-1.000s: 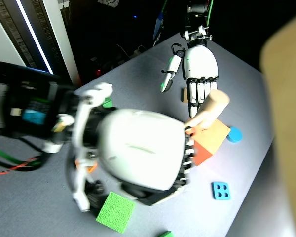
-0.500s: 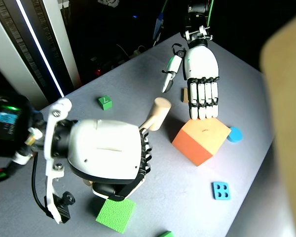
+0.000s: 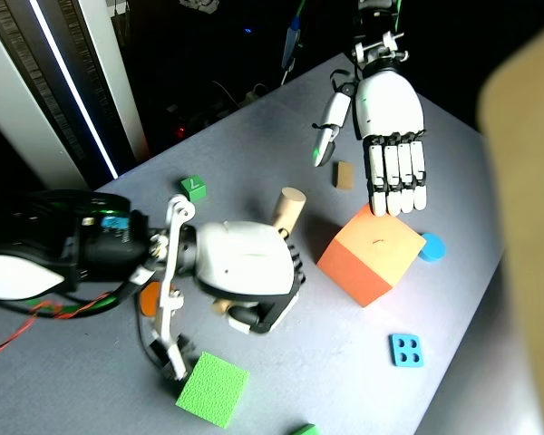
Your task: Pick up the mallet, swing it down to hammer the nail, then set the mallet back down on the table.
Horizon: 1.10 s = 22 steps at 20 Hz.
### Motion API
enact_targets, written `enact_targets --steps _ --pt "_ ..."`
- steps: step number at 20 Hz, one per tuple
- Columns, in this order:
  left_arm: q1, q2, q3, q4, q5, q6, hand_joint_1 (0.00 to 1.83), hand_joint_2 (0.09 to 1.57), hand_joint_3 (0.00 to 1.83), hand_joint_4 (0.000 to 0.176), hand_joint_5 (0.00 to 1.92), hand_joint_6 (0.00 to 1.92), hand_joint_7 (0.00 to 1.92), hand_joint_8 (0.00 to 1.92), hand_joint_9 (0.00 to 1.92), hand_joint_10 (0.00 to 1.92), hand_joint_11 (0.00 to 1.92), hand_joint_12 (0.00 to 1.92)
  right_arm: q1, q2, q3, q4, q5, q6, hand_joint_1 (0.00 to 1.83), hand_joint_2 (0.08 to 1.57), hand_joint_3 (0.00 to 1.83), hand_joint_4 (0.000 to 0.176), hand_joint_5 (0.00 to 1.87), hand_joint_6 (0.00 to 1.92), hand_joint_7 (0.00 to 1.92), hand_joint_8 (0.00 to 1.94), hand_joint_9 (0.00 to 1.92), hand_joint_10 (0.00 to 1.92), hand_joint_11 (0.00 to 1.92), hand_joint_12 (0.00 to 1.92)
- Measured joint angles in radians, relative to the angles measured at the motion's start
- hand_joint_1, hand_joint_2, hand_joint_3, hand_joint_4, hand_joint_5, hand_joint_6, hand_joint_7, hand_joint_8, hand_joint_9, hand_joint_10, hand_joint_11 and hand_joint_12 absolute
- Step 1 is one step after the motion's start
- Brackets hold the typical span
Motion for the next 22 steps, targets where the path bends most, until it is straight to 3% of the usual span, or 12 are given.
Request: enact_targets --steps 3,7,10,11,13,15,16,17,19,20,21,22 --pt "-0.036 0.028 -0.024 0.101 0.003 -0.053 0.0 1.27 0.0 0.0 0.07 0.0 0.1 0.01 0.09 0.01 0.06 0.07 -0.017 -0.023 0.004 0.047 0.016 -0.071 0.4 1.57 0.05 0.176 1.34 1.92 1.56 1.94 1.7 1.92 1.83 1.92" --pt "-0.043 0.076 -0.092 0.156 -0.02 -0.072 0.0 1.26 0.0 0.0 0.01 0.0 0.03 0.0 0.03 0.0 0.0 0.05 -0.03 -0.028 0.005 0.107 0.039 -0.12 0.41 1.57 0.02 0.176 1.29 1.92 1.53 1.94 1.7 1.92 1.79 1.92" --pt "-0.026 0.096 -0.125 0.166 -0.038 -0.072 0.0 1.25 0.0 0.0 0.04 0.0 0.06 0.0 0.05 0.0 0.0 0.16 -0.042 -0.029 0.003 0.154 0.052 -0.158 0.37 1.47 0.0 0.169 1.02 1.92 1.16 1.94 1.36 1.92 1.48 1.92" --pt "-0.023 0.1 -0.131 0.166 -0.04 -0.072 0.0 1.25 0.0 0.0 0.04 0.0 0.06 0.0 0.05 0.0 0.0 0.13 -0.043 -0.029 0.002 0.151 0.048 -0.176 0.51 1.41 0.0 0.0 0.89 1.92 1.01 1.94 1.17 1.92 1.28 1.92" --pt "-0.023 0.099 -0.135 0.163 -0.045 -0.069 0.0 1.25 0.0 0.0 0.05 0.01 0.08 0.01 0.06 0.01 0.0 0.12 -0.051 -0.03 -0.008 0.15 0.045 -0.181 0.68 1.36 0.0 0.0 0.75 1.92 0.81 1.94 0.89 1.92 0.94 1.92" --pt "-0.024 0.099 -0.138 0.163 -0.047 -0.059 0.0 1.25 0.0 0.0 0.03 0.0 0.05 0.0 0.04 0.0 0.0 0.05 -0.056 -0.031 -0.016 0.15 0.046 -0.195 0.65 1.38 0.0 0.0 0.66 1.92 0.71 1.94 0.75 1.92 0.8 1.92" --pt "-0.027 0.099 -0.142 0.164 -0.051 -0.044 0.0 1.25 0.0 0.0 0.02 0.0 0.04 0.0 0.03 0.0 0.0 0.05 -0.058 -0.031 -0.023 0.151 0.052 -0.206 0.75 1.38 0.05 0.011 0.54 1.8 0.66 1.94 0.7 1.92 0.74 1.92" --pt "-0.029 0.099 -0.143 0.164 -0.061 -0.04 0.0 1.25 0.0 0.0 0.02 0.0 0.04 0.0 0.03 0.0 0.0 0.02 -0.061 -0.031 -0.028 0.152 0.06 -0.214 0.76 1.39 0.03 0.058 0.52 1.76 0.58 1.88 0.59 1.92 0.61 1.92" --pt "-0.029 0.099 -0.143 0.164 -0.085 -0.021 0.0 1.26 0.0 0.0 0.03 0.01 0.06 0.01 0.04 0.0 0.0 0.02 -0.069 -0.031 -0.034 0.151 0.068 -0.221 0.77 1.39 0.01 0.08 0.52 1.72 0.52 1.72 0.51 1.79 0.48 1.92" --pt "-0.028 0.099 -0.143 0.165 -0.093 -0.014 0.0 1.26 0.0 0.0 0.03 0.0 0.05 0.0 0.04 0.0 0.01 0.02 -0.074 -0.031 -0.037 0.152 0.071 -0.224 0.79 1.38 0.0 0.075 0.54 1.68 0.5 1.59 0.49 1.65 0.43 1.82" --pt "-0.029 0.099 -0.143 0.166 -0.099 -0.014 0.0 1.26 0.0 0.0 0.02 0.0 0.05 0.0 0.03 0.0 0.0 0.02 -0.077 -0.029 -0.044 0.152 0.071 -0.23 0.63 1.31 0.0 0.0 0.48 1.36 0.51 1.43 0.47 1.51 0.38 1.72" --pt "-0.028 0.099 -0.143 0.166 -0.104 -0.013 0.0 1.26 0.0 0.0 0.03 0.0 0.05 0.0 0.04 0.0 0.01 0.03 -0.101 -0.027 -0.065 0.154 0.079 -0.249 0.52 1.28 0.0 0.0 0.47 1.04 0.48 1.23 0.42 1.32 0.31 1.57"
